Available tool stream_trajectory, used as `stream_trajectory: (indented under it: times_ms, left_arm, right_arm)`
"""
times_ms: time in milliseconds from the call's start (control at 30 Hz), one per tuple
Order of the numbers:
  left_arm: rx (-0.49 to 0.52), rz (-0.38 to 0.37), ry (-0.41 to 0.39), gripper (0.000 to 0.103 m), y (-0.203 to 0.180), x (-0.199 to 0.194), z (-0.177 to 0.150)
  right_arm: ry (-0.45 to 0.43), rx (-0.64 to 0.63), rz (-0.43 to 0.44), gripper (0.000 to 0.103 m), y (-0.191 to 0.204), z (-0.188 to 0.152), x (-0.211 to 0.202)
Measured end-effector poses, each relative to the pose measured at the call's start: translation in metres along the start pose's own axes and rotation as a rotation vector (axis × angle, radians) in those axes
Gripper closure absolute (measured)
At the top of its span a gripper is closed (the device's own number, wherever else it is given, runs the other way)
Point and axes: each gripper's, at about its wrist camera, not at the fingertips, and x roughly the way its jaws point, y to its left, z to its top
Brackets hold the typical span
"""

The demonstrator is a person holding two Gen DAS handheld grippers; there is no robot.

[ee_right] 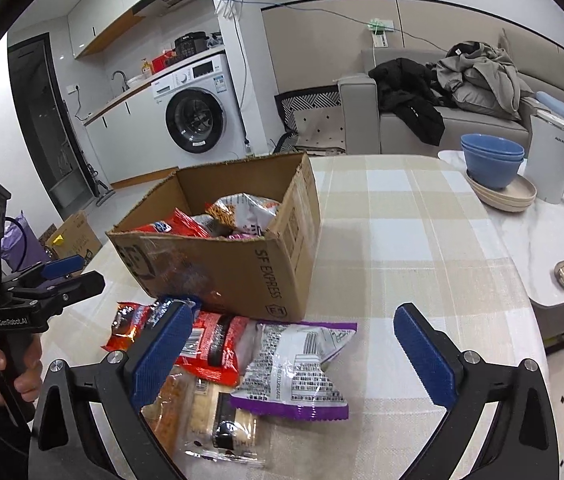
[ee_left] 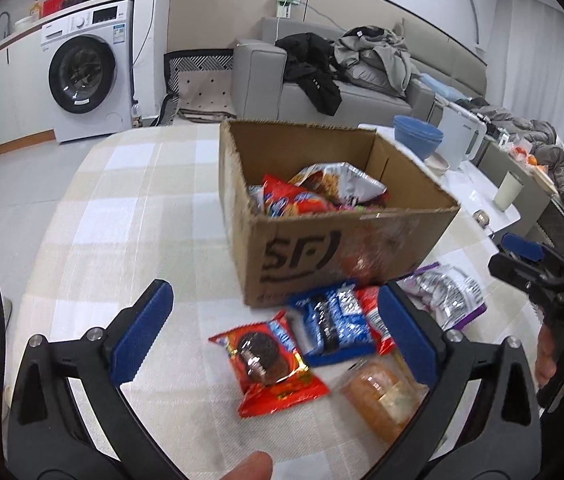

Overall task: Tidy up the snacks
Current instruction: 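Withdraw both tools from the box toward the remaining snack packets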

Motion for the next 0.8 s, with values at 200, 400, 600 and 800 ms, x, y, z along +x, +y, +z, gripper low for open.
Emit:
stream_trajectory:
  times_ms: [200,400,600,800]
  left_arm:
    - [-0.002,0.018,0.033,0.001,0.005,0.01,-0.012]
    - [-0.016,0.022,0.057,0.001,0.009,0.021,-0.021]
    - [-0.032,0.027,0.08,0.001,0.013,0.031,-0.031]
    - [-0.036,0.036,0.104,0.001,0.016,0.04,-0.04]
  right_arm:
    - [0.036,0.01,-0.02,0.0,-0.004,-0.006,0.007]
    - [0.069,0.016,-0.037,0.0,-0.008,-0.011,0.015]
    - [0.095,0.021,-0.05,0.0,-0.01,-0.016,0.024]
    - [0.113,0.013,-0.058,0.0,-0.01,-0.018,0.032]
